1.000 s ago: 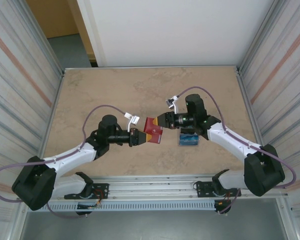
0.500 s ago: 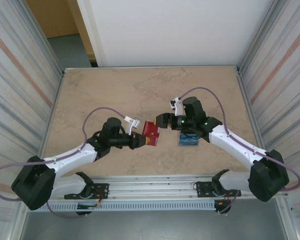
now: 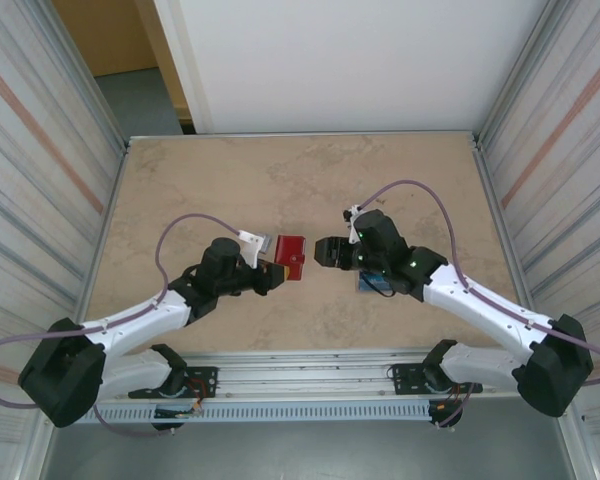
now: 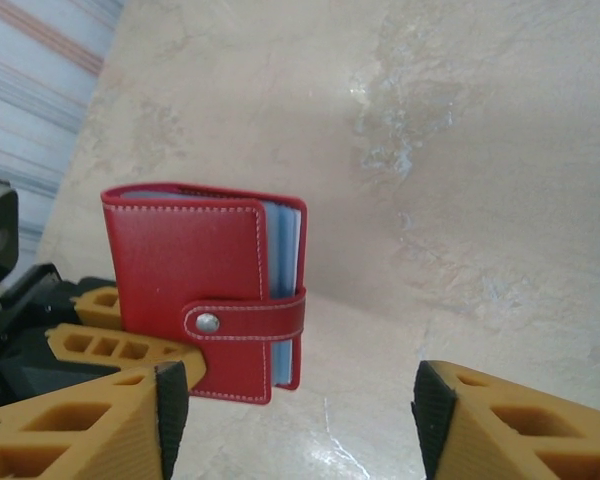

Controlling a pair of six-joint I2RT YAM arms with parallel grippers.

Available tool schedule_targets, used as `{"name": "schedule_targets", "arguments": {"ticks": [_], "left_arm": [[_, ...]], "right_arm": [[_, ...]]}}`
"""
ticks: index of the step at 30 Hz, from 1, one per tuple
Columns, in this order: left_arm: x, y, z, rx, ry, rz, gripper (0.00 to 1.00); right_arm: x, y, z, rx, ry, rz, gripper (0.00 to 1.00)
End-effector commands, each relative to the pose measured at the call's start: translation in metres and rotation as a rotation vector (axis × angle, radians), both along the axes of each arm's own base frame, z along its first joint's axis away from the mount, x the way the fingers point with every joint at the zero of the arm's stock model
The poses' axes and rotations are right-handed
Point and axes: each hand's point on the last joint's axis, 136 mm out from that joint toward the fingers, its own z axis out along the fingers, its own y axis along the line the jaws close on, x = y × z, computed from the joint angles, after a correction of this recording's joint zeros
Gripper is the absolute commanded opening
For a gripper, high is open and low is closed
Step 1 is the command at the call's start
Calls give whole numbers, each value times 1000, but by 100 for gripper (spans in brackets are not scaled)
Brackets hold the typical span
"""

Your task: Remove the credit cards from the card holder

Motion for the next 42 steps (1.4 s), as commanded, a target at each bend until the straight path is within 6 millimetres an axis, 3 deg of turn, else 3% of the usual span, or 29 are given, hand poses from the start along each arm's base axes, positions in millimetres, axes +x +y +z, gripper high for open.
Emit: {"name": "schedule_targets", "arguments": {"ticks": [1, 11, 24, 33, 42], "left_arm": [[7, -2, 5, -6, -52, 16, 0], [9, 0, 3, -14, -50, 37, 0], [10, -5, 0, -31, -38, 30, 0], [8, -9, 1, -40, -37, 11, 0], [7, -13, 4, -51, -47, -2, 0]], "right_arm": [[0, -2, 2, -38, -21, -39, 58], [-10, 26, -2, -66, -8, 16, 48], [-10, 56, -10, -80, 14, 81, 45], [-4, 61, -4, -55, -2, 63, 40], [6, 61, -12, -85, 18, 7, 39]]}}
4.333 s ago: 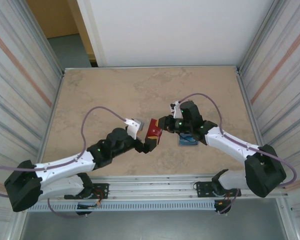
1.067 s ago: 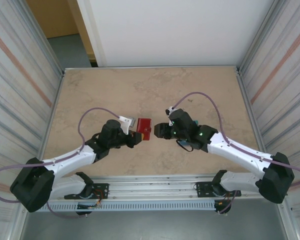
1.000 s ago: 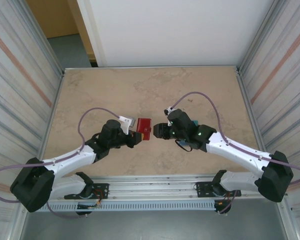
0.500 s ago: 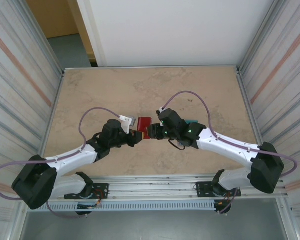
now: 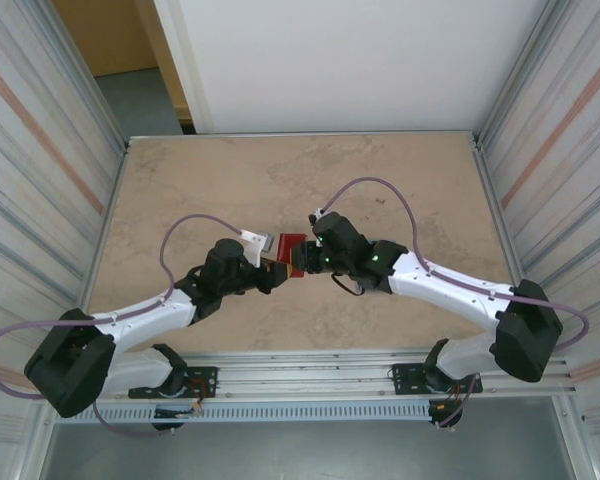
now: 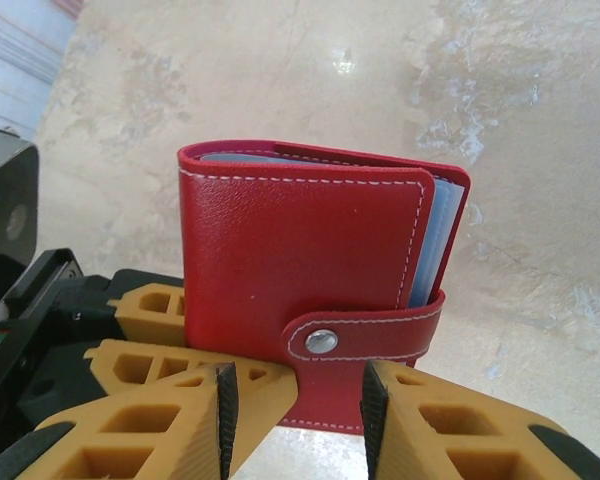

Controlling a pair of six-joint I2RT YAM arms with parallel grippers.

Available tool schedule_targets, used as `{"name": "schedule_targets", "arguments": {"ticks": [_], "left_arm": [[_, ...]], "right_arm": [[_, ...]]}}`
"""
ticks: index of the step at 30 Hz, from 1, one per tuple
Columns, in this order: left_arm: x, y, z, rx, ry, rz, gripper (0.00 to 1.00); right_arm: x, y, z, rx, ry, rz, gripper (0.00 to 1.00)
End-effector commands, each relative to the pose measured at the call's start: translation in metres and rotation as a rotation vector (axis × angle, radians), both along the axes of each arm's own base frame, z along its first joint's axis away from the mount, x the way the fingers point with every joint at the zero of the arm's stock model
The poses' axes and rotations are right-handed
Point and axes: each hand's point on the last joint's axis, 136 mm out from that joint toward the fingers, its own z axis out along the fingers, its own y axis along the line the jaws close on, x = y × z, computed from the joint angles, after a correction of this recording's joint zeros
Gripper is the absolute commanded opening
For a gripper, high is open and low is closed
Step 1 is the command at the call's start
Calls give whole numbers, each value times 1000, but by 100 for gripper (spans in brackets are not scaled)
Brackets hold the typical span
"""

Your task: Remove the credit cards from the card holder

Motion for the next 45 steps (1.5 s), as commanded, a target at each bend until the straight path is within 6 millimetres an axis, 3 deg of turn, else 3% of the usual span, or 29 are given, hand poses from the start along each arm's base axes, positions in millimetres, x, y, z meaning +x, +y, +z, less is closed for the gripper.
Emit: {"name": "schedule_targets", "arguments": {"ticks": [1, 12, 25, 33, 45], "left_arm": [[-2, -7, 8, -30, -27, -27, 0], [-8, -16, 7, -36, -25, -66, 0], [-5, -13, 16, -52, -54, -39, 0], [-6, -11, 26, -71, -75, -32, 0], [-5, -10, 24, -74, -71, -20, 0]], "right_arm": [[7, 2, 4, 1, -3, -48, 39], [11, 13, -4, 10, 9, -34, 41], [9, 1, -25, -51, 58, -77, 39], [6, -8, -35, -78, 77, -102, 31], [7, -12, -28, -63, 56, -110, 17]]}}
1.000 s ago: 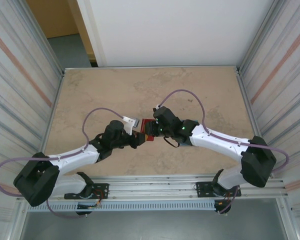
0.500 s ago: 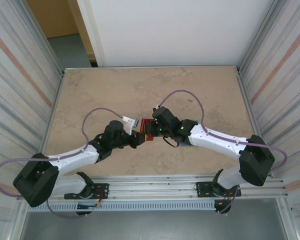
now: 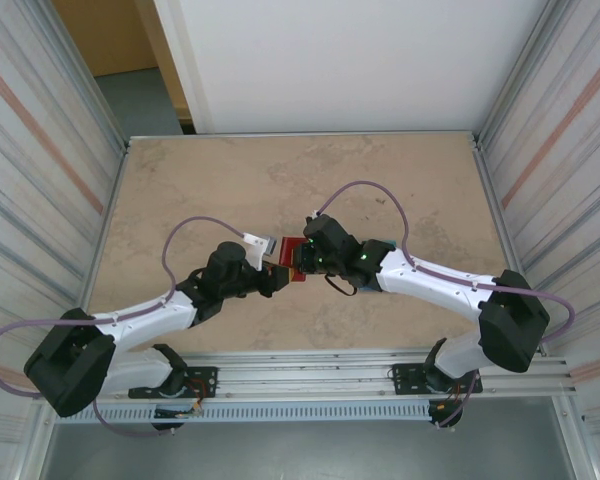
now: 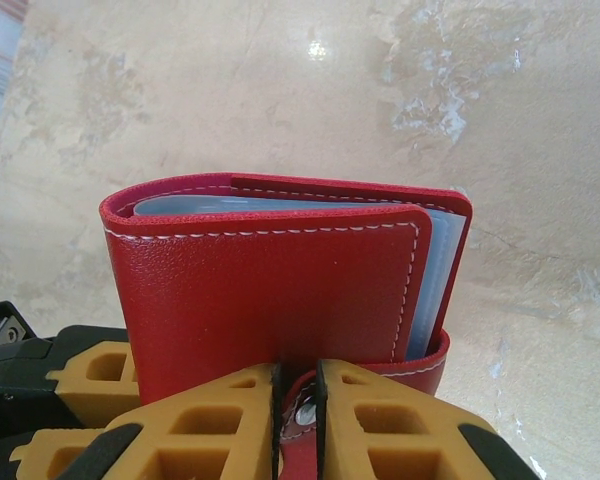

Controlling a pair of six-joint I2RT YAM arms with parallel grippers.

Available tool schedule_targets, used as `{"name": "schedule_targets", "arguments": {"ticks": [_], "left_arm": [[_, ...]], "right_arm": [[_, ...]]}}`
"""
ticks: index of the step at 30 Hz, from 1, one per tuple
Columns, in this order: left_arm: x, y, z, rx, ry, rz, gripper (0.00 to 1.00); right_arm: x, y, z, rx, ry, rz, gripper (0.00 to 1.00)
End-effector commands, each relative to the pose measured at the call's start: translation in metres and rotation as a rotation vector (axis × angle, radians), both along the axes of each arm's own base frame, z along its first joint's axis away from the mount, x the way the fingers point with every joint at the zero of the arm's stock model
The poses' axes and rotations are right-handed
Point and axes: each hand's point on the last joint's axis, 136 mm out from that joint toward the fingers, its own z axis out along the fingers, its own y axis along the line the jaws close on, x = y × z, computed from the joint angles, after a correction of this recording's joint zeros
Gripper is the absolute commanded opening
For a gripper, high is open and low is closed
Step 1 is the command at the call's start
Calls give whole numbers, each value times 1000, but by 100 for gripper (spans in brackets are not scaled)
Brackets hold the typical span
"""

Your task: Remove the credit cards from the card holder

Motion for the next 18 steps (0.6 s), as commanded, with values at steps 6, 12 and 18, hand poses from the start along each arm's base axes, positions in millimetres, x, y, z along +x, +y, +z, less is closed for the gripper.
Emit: {"name": "schedule_targets", "arguments": {"ticks": [6, 12, 18], "left_arm": [[5, -8, 29, -81, -76, -2, 0], [5, -8, 30, -85, -79, -2, 0], [5, -8, 30, -86, -77, -4, 0]], "right_arm": [[2, -20, -2, -38, -9, -48, 14], [3, -26, 0, -30, -18, -62, 11], [3, -29, 2, -24, -22, -67, 10]]}}
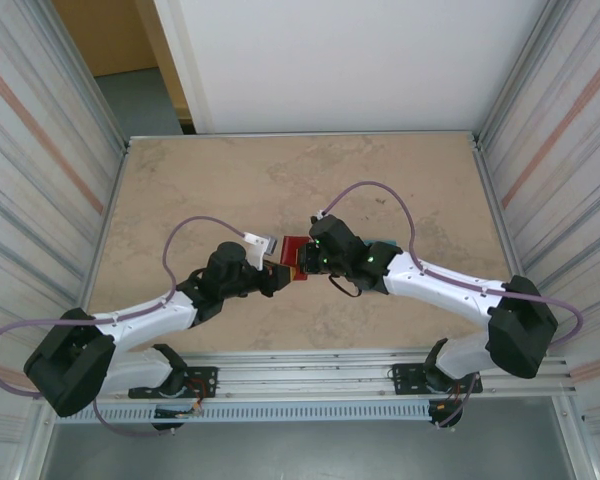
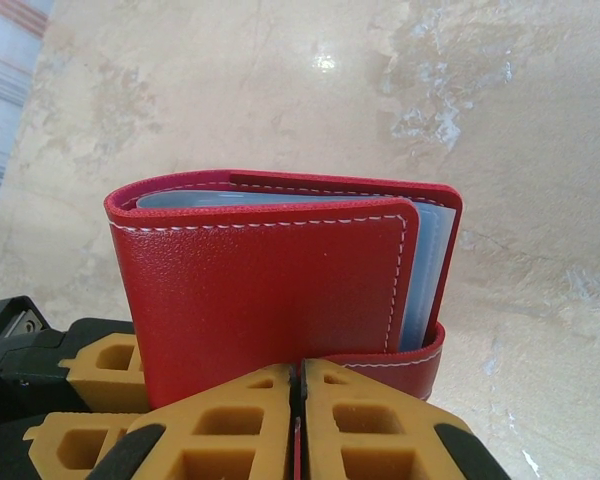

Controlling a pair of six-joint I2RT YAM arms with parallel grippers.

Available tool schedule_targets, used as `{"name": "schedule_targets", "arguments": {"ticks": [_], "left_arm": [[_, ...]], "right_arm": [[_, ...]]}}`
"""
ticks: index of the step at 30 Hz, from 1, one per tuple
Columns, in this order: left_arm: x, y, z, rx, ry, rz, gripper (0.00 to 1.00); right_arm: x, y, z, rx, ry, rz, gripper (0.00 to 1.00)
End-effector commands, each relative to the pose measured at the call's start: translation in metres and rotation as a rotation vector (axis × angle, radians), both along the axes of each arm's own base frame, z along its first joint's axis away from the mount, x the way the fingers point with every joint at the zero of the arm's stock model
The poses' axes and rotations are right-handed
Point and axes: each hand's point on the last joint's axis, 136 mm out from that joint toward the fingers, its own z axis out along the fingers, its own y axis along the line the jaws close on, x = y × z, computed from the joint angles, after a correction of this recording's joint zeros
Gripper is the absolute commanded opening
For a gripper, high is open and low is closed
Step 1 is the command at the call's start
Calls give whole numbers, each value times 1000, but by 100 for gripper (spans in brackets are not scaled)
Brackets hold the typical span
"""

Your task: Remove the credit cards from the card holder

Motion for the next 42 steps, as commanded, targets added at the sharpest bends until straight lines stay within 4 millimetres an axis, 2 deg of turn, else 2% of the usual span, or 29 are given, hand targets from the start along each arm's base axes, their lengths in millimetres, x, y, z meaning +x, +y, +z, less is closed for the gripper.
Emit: {"name": "schedule_targets", "arguments": {"ticks": [1, 17, 42], "left_arm": [[5, -5, 25, -66, -64, 1, 0], [4, -5, 29, -70, -72, -1, 0], [-1, 1, 38, -80, -95, -1, 0]], "right_arm": [[6, -21, -5, -45, -5, -59, 10], [9, -25, -2, -45, -9, -74, 6], [10, -47, 0, -45, -20, -124, 5]]}}
